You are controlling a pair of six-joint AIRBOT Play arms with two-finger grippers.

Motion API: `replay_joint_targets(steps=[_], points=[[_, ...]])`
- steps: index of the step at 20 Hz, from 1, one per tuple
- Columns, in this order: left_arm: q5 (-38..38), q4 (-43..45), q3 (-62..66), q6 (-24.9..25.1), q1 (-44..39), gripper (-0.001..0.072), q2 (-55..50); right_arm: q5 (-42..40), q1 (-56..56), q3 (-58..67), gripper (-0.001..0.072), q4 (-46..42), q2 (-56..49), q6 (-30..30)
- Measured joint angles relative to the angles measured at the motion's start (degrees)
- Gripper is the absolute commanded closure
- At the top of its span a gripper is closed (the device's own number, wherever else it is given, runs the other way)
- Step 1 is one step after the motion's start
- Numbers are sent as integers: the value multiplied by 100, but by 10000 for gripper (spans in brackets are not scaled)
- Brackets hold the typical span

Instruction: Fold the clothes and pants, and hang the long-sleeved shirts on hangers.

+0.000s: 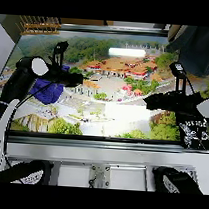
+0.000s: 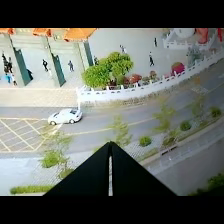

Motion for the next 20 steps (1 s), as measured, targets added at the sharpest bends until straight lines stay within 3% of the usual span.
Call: replay_joint_targets(steps=[10, 11, 12, 16, 20], points=[[2, 2, 0, 0, 0, 701, 0, -2, 0, 0, 693, 2, 0, 0], [13, 2, 0, 9, 0, 458, 0, -2, 0, 0, 693, 0, 0, 0], [70, 13, 2, 39, 4, 13, 0, -2, 0, 0, 692, 0, 0, 0], [422, 841, 240, 264, 271, 2, -35, -2, 0, 0, 693, 0, 0, 0], [579, 2061, 531, -109, 1106, 2, -339, -2, 0, 0, 693, 0, -2, 0]])
